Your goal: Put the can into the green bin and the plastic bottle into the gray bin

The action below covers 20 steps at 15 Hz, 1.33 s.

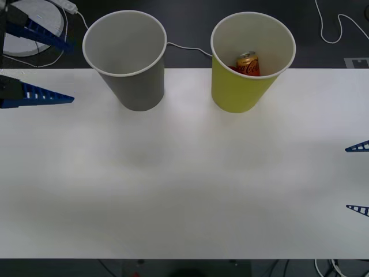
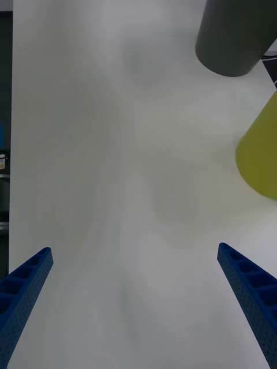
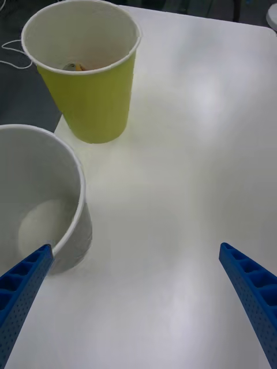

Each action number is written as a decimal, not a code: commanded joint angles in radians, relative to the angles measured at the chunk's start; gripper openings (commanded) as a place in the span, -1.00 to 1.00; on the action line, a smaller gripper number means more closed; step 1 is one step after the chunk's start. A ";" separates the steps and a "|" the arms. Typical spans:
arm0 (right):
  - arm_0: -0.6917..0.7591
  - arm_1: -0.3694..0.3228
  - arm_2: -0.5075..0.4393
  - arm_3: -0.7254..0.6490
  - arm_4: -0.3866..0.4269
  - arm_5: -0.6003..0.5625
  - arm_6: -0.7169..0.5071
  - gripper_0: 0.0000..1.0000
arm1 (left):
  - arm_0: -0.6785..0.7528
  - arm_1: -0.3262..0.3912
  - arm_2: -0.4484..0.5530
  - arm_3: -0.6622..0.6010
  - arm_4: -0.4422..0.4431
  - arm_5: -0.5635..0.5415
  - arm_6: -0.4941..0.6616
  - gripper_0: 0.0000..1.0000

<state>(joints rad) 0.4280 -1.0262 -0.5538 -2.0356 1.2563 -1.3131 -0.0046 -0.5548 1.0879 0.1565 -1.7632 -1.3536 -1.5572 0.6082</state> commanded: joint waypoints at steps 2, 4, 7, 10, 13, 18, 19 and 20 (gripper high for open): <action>0.000 0.000 0.000 0.000 0.000 0.000 0.000 1.00 | 0.185 0.009 0.106 -0.074 0.019 0.000 -0.117 1.00; 0.000 0.000 0.000 0.000 0.000 0.000 0.000 1.00 | 0.273 0.010 0.149 -0.124 0.008 0.002 -0.168 1.00; 0.000 0.000 0.000 0.000 0.000 0.000 0.000 1.00 | 0.404 0.009 0.202 -0.173 0.007 0.011 -0.251 1.00; 0.000 0.000 0.000 0.000 0.000 0.000 0.000 1.00 | 0.503 0.010 0.222 -0.188 0.028 0.014 -0.289 1.00; 0.000 0.000 0.000 0.000 0.000 0.000 0.000 1.00 | 0.582 0.009 0.236 -0.202 0.031 0.055 -0.361 1.00; 0.000 0.000 0.000 0.000 0.000 0.000 0.000 1.00 | 0.615 0.009 0.236 -0.200 -0.004 0.066 -0.404 1.00; 0.000 0.000 0.000 0.000 0.000 0.000 0.000 1.00 | 0.618 0.009 0.235 -0.202 -0.009 0.068 -0.409 1.00; 0.000 0.000 0.000 0.000 0.000 0.000 0.000 1.00 | 0.618 0.007 0.235 -0.202 -0.013 0.066 -0.415 1.00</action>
<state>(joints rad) 0.4280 -1.0262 -0.5538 -2.0356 1.2563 -1.3131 -0.0046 0.0625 1.0964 0.3916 -1.9650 -1.3627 -1.4902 0.1978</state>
